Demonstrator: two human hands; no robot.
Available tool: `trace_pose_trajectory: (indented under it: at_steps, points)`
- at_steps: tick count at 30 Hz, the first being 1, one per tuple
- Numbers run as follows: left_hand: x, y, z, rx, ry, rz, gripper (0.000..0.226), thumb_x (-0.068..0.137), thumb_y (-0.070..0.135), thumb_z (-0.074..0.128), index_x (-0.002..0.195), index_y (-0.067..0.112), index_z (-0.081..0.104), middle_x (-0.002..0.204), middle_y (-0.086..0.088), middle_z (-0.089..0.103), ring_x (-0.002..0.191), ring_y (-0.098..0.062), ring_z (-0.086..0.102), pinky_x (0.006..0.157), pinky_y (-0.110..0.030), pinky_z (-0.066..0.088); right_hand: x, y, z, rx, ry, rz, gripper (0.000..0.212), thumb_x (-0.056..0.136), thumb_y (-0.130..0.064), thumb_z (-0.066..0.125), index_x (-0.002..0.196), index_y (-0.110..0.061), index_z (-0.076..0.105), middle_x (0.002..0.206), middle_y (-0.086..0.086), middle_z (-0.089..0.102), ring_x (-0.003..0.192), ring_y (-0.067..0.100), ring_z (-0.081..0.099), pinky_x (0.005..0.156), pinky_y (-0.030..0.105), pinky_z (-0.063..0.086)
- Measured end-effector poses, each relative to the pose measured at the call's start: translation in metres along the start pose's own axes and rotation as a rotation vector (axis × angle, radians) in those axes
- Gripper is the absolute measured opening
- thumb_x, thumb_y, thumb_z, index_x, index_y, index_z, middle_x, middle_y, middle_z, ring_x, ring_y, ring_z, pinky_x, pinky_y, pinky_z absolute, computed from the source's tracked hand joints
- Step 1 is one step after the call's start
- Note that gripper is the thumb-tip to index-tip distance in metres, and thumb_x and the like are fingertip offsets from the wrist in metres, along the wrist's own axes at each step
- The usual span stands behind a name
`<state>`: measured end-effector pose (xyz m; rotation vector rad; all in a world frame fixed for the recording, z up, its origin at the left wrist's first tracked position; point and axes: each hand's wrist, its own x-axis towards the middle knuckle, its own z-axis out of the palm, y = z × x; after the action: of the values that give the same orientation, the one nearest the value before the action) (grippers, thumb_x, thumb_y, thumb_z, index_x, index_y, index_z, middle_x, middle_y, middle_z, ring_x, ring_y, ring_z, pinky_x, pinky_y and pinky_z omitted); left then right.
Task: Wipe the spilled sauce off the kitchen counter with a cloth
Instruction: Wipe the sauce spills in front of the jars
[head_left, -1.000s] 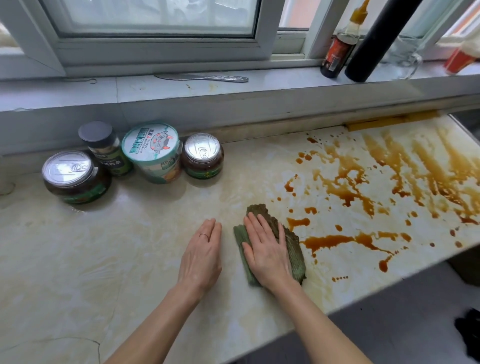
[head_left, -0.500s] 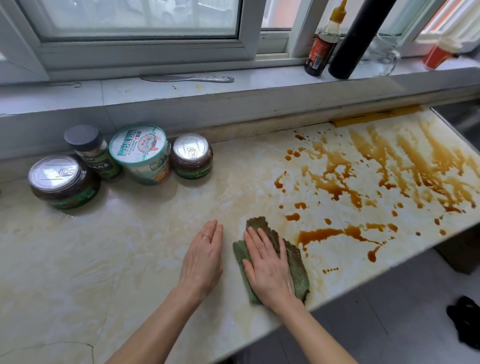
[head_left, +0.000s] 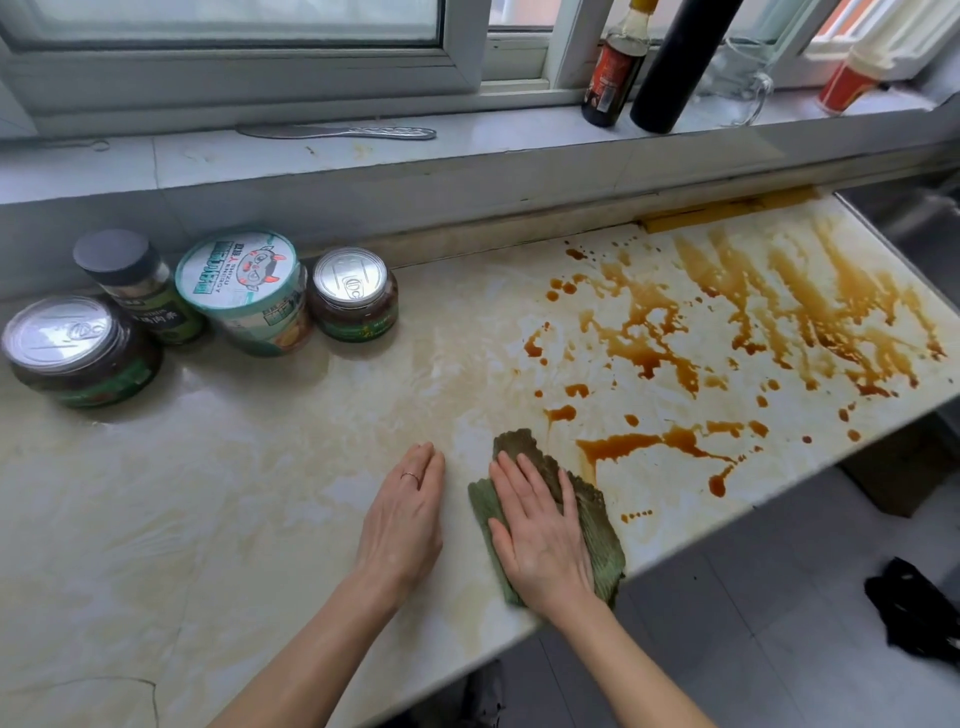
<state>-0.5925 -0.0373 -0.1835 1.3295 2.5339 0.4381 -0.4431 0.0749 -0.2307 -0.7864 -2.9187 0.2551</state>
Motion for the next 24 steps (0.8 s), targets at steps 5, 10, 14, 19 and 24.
trace_pose_trajectory:
  at_steps: [5, 10, 14, 19, 24]
  points:
    - [0.000, 0.007, 0.000, 0.023, 0.029, -0.006, 0.062, 0.070, -0.007, 0.064, 0.131, 0.001, 0.050, 0.134, -0.016, 0.052, 0.123, -0.029, 0.052, 0.098, -0.035, 0.042, 0.005, 0.031, -0.008, -0.024, -0.041, -0.109, 0.058, 0.098, -0.041, 0.036, 0.153, -0.023, 0.031, 0.161, -0.010, 0.022, 0.149, 0.010, 0.014, 0.118, 0.052, 0.012]
    - [-0.003, 0.025, 0.003, 0.044, 0.051, -0.055, 0.063, 0.069, -0.011, 0.060, 0.131, -0.001, 0.050, 0.135, -0.018, 0.051, 0.124, -0.031, 0.051, 0.100, -0.037, 0.040, 0.020, 0.049, -0.009, -0.023, -0.046, -0.028, 0.057, 0.097, -0.041, 0.034, 0.152, -0.023, 0.034, 0.159, -0.008, 0.027, 0.148, 0.011, 0.020, 0.116, 0.053, 0.017]
    - [-0.008, 0.044, 0.012, 0.043, 0.054, -0.084, 0.065, 0.073, -0.010, 0.057, 0.136, -0.001, 0.044, 0.140, -0.018, 0.046, 0.129, -0.030, 0.045, 0.106, -0.033, 0.029, 0.001, 0.046, -0.008, 0.003, -0.022, -0.116, 0.058, 0.097, -0.040, 0.039, 0.151, -0.020, 0.035, 0.159, -0.006, 0.027, 0.147, 0.014, 0.022, 0.116, 0.052, 0.019]
    - [-0.006, 0.063, 0.023, 0.007, 0.083, -0.147, 0.063, 0.075, -0.010, 0.055, 0.136, -0.001, 0.043, 0.142, -0.018, 0.043, 0.131, -0.031, 0.043, 0.107, -0.036, 0.031, -0.007, 0.080, -0.015, 0.010, -0.053, -0.390, 0.058, 0.096, -0.040, 0.042, 0.151, -0.024, 0.035, 0.159, -0.008, 0.027, 0.148, 0.011, 0.019, 0.118, 0.050, 0.016]
    - [-0.006, 0.078, 0.027, -0.003, 0.090, -0.185, 0.063, 0.084, -0.006, 0.044, 0.144, 0.001, 0.027, 0.152, -0.015, 0.026, 0.140, -0.028, 0.028, 0.112, -0.030, 0.019, 0.025, 0.127, -0.026, -0.054, -0.081, -0.286, 0.055, 0.099, -0.044, 0.031, 0.151, -0.025, 0.034, 0.159, -0.010, 0.024, 0.147, 0.012, 0.022, 0.116, 0.050, 0.015]
